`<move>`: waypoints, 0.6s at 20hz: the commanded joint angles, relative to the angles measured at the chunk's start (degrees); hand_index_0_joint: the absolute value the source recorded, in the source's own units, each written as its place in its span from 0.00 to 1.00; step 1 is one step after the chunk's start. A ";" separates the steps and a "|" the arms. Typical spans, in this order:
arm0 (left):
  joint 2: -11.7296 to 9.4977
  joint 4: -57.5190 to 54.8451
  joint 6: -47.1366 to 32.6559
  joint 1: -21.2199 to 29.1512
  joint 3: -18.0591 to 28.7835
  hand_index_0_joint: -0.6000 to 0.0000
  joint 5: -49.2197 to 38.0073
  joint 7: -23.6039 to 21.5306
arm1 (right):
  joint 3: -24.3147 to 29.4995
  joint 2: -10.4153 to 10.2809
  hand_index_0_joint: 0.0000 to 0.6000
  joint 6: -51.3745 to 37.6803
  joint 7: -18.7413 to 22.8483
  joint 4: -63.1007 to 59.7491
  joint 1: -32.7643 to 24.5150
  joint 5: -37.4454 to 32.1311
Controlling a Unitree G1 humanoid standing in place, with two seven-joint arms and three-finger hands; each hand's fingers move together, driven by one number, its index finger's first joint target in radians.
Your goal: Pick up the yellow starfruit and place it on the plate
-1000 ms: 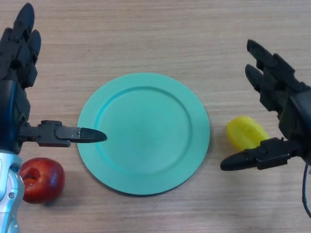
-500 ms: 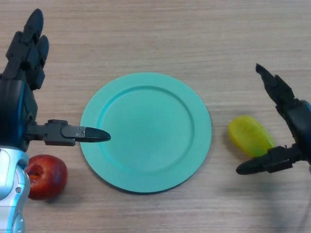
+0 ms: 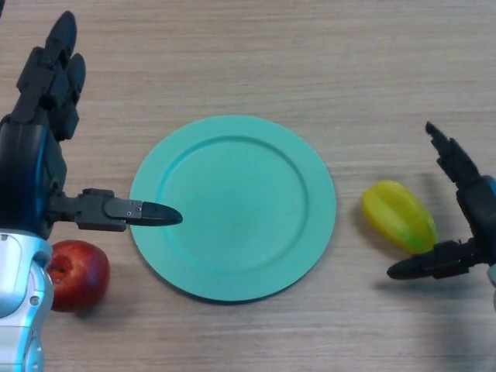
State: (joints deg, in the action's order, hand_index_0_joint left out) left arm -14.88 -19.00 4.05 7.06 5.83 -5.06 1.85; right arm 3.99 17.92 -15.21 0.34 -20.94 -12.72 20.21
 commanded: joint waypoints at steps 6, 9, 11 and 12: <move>-1.52 -5.05 -6.94 0.29 3.44 1.00 0.39 -0.20 | 1.47 3.07 0.67 -6.72 8.07 -1.38 -3.56 3.76; -1.45 -6.75 -5.53 -0.97 4.22 1.00 -0.75 0.59 | 0.35 2.37 1.00 -3.25 8.86 -0.60 -3.46 6.41; -1.43 -6.88 -5.67 -1.19 4.62 1.00 -1.57 0.61 | -0.19 2.12 1.00 -2.45 8.37 -0.83 -3.43 7.38; -1.48 -6.97 -5.49 -1.18 4.70 1.00 -1.63 0.50 | -0.27 2.10 1.00 -2.01 7.93 -0.71 -3.33 7.68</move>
State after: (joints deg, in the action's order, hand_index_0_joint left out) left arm -14.88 -22.59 4.08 4.28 7.36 -5.49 2.38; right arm 2.04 17.94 -14.10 4.99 -24.62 -13.75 26.76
